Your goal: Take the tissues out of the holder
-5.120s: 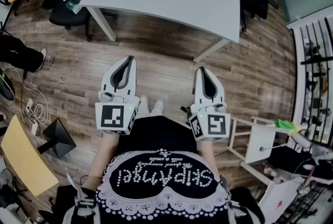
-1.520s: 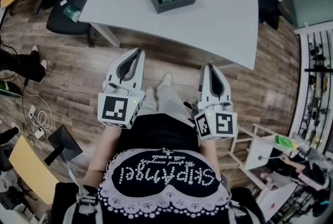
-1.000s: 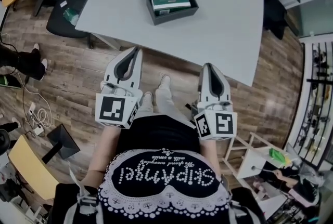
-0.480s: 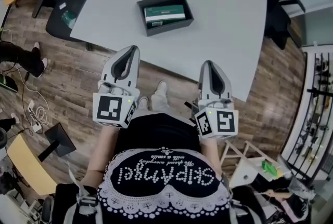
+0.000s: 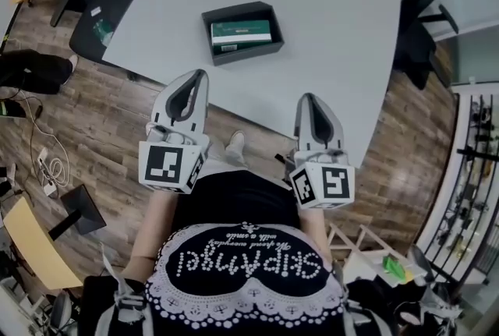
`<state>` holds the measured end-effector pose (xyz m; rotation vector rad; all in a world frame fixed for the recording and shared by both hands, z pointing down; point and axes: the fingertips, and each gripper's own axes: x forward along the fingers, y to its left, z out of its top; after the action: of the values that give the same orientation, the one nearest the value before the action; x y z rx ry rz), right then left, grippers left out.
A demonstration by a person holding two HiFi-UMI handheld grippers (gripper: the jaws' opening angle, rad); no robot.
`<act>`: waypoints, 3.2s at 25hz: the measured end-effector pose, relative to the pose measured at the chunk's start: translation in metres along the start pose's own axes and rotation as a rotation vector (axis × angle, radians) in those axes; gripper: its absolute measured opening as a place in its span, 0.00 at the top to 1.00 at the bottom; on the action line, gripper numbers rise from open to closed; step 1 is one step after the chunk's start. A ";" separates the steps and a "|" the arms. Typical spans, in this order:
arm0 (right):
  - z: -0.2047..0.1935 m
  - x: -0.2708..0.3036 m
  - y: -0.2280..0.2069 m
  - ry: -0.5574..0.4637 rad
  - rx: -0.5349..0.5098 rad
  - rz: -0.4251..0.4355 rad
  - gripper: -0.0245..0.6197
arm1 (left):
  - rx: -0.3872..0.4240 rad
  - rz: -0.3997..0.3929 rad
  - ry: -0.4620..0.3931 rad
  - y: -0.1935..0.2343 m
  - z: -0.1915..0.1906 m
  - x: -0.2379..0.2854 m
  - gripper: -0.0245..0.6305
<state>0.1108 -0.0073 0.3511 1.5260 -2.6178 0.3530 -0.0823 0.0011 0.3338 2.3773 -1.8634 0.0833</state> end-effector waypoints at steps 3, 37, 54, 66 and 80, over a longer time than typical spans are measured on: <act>0.002 0.002 -0.002 -0.005 0.004 0.001 0.91 | 0.005 0.008 0.001 0.001 0.001 0.002 0.92; 0.040 0.105 -0.013 -0.005 0.015 -0.163 0.91 | -0.038 -0.096 0.006 0.091 0.026 0.118 0.92; 0.023 0.124 0.003 0.020 0.048 -0.194 0.91 | -0.028 -0.202 0.059 0.093 0.005 0.135 0.92; 0.024 0.119 -0.023 0.047 0.053 -0.175 0.91 | -0.021 -0.184 0.085 0.073 0.003 0.145 0.92; 0.031 0.111 -0.040 0.023 0.055 -0.165 0.91 | -0.006 -0.142 0.079 0.068 0.006 0.140 0.92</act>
<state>0.0914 -0.1280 0.3491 1.7302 -2.4620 0.4280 -0.1145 -0.1507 0.3482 2.4554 -1.6536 0.1555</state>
